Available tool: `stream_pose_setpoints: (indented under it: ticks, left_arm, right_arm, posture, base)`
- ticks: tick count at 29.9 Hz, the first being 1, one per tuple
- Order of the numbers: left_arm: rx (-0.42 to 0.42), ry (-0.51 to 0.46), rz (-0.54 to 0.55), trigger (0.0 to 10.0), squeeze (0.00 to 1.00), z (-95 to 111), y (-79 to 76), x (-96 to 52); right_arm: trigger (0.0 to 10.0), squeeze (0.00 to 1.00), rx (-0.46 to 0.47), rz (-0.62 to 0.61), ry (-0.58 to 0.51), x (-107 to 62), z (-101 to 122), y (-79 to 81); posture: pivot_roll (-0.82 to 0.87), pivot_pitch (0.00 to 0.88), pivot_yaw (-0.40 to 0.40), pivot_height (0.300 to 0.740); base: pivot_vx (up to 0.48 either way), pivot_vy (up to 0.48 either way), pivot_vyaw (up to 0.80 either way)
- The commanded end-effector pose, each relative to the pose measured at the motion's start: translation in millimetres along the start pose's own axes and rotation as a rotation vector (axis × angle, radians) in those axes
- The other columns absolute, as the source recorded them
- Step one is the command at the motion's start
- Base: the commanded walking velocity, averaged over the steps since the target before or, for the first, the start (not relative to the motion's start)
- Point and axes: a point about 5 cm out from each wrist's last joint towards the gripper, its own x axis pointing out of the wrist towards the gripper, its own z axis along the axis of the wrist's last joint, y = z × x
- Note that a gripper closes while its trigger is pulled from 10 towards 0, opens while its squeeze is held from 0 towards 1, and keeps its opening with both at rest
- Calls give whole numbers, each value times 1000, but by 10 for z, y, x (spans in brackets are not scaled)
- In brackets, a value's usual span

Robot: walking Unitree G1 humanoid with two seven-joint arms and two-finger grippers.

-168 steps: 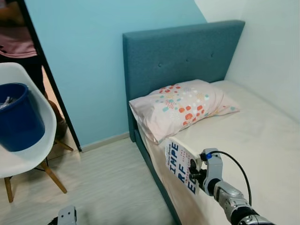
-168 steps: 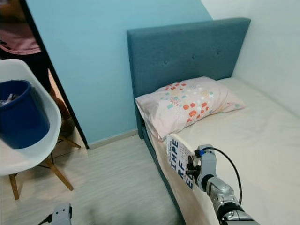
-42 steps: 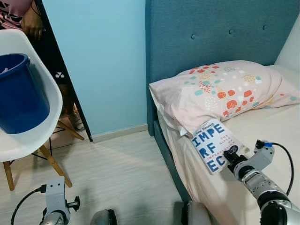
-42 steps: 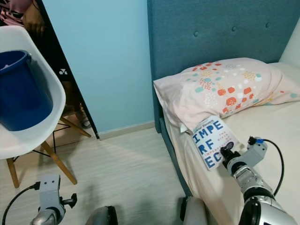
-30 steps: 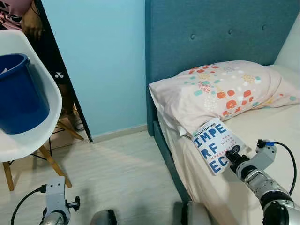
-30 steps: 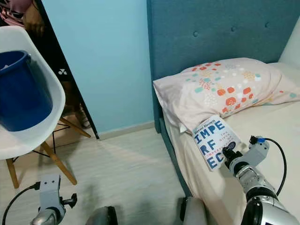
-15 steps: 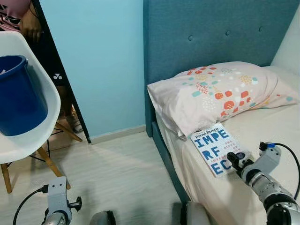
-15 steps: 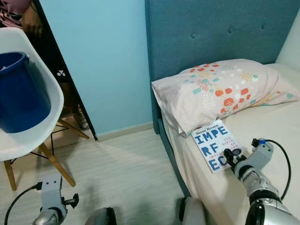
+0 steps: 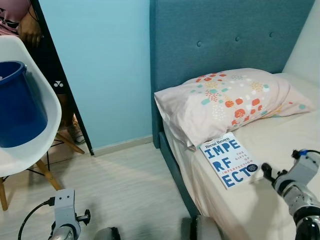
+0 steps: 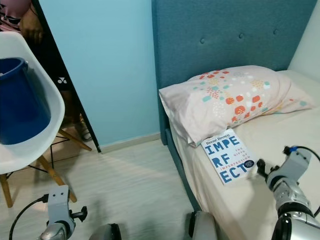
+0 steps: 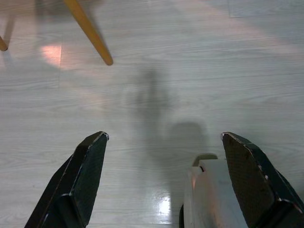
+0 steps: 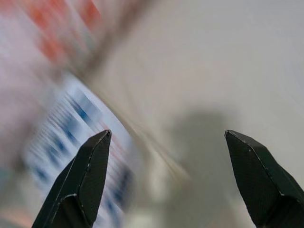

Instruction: Clean up the room

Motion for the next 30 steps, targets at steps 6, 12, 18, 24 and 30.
stream_pose_setpoints:
  ticks: [6, 12, 18, 24, 30]
  left_arm:
    - [-20, 19, 62, 10000, 0, 36, 93, 18]
    - [-70, 24, 72, 10000, 0, 78, 67, 39]
    - [-77, 32, 61, 10000, 0, 62, -22, 40]
    - [-96, 32, 57, 10000, 0, 55, -47, 39]
    - [-118, 66, 67, 10000, 0, -39, -36, 13]
  right_arm:
    - [10000, 0, 95, 339, -213, 79, 326, 632]
    - [10000, 0, 14, 641, -106, 27, -38, 1295]
    - [10000, 0, -13, 616, 89, -58, -637, 1311]
    - [10000, 0, -23, 599, 150, -107, -817, 1255]
    - [10000, 0, -60, 593, 229, -185, -1037, 1186]
  posture:
    - [-83, 0, -34, 566]
    - [-85, 0, -38, 590]
    - [-71, 0, -47, 614]
    - [-67, 0, -55, 624]
    - [-109, 0, -54, 638]
  base:
    - [0, 0, 0]
    - [0, 0, 0]
    - [0, 0, 0]
    - [0, 0, 0]
    - [0, 0, 0]
